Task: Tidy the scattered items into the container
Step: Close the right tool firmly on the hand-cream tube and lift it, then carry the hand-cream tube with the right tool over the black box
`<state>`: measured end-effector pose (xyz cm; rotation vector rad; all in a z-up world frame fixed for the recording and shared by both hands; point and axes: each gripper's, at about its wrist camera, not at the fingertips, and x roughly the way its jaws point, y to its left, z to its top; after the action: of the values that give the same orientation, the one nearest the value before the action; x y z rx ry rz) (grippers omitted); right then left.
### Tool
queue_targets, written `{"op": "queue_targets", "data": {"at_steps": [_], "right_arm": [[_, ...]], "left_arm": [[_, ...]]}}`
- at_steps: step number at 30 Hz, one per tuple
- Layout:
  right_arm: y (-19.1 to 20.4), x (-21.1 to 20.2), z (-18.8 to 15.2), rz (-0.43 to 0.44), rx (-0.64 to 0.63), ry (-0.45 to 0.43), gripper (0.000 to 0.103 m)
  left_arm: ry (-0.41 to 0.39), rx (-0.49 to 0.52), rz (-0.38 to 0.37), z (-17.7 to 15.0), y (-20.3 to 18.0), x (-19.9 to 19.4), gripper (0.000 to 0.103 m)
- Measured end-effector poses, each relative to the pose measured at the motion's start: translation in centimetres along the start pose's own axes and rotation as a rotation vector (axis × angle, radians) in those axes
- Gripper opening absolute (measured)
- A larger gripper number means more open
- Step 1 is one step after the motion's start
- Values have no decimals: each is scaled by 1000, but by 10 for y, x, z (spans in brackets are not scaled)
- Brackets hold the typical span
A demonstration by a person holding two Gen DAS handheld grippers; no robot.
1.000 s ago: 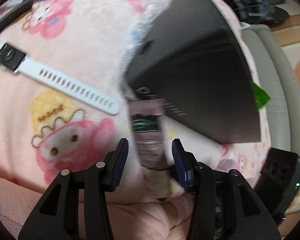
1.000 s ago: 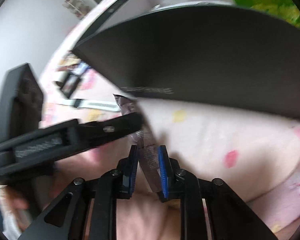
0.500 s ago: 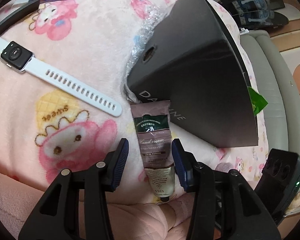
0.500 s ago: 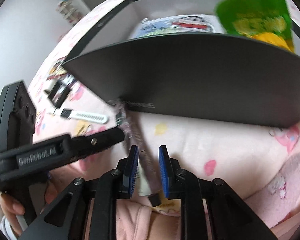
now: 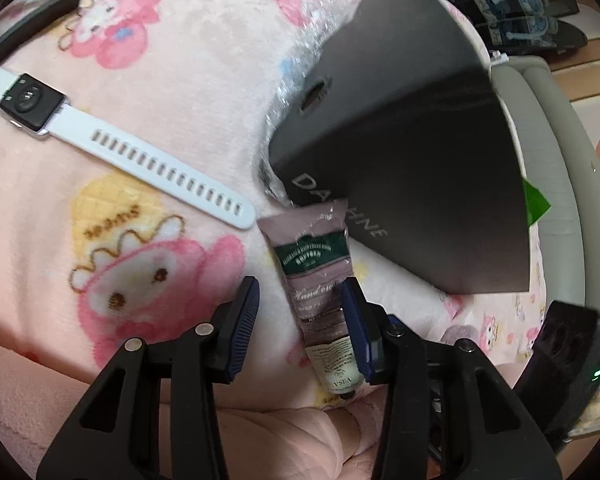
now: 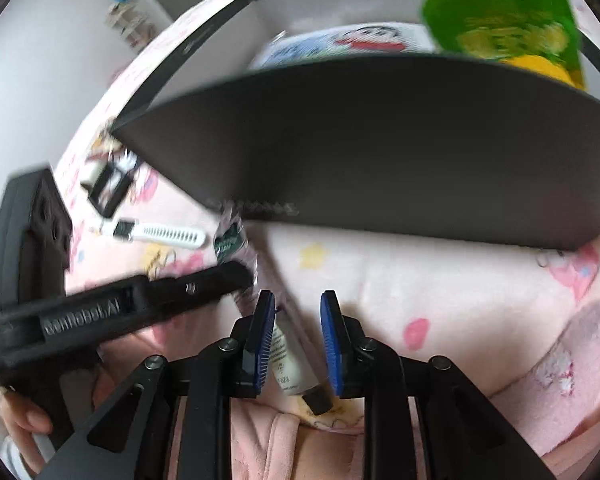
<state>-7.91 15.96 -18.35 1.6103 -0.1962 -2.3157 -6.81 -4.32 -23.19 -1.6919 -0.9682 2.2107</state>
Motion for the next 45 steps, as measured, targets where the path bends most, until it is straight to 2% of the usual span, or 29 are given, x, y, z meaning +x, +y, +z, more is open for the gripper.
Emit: {"op": "queue_targets", "data": {"at_steps": [1, 4, 8, 11, 13, 18, 20, 23, 27, 29, 31, 33, 36, 40, 44, 45], "right_arm": [[1, 1, -1, -24, -11, 5, 21], [-3, 0, 2, -25, 20, 9, 21], [-6, 4, 0, 15, 25, 34, 21], [5, 4, 0, -1, -26, 20, 21], [11, 3, -2, -9, -56, 14, 21], [8, 6, -5, 120, -29, 78, 22], [5, 8, -5, 147, -9, 83, 22], [9, 18, -8, 92, -4, 73, 23], [12, 35, -6, 158, 4, 120, 25], [21, 45, -5, 153, -11, 117, 26], [29, 41, -4, 147, -30, 96, 26], [33, 31, -4, 163, -37, 74, 25], [54, 17, -2, 189, -74, 34, 24], [67, -25, -2, 239, -121, -40, 24], [64, -62, 9, 291, -90, -123, 23], [65, -69, 14, 294, -89, -143, 23]], "left_arm": [[-1, -1, -2, -1, 1, -2, 42], [12, 15, 15, -2, -1, -2, 43], [51, 99, 56, -5, -13, 8, 47], [56, 111, 28, -7, -21, 15, 44], [49, 93, -24, -4, -1, -1, 43], [-15, 75, -92, -7, 15, -33, 43], [-6, 66, -79, -6, 17, -34, 43], [52, 69, 44, -5, 19, -19, 44], [104, 168, 103, -6, 6, -8, 50], [84, 176, 99, -9, 7, -16, 45], [47, 153, 57, -10, 12, -35, 38], [8, 139, 24, -12, 15, -55, 37], [-60, 157, 20, -17, 7, -84, 37], [-96, 204, 2, -6, 0, -127, 37], [-145, 242, -29, 5, -58, -121, 37], [-158, 254, -34, -6, -93, -91, 37]]}}
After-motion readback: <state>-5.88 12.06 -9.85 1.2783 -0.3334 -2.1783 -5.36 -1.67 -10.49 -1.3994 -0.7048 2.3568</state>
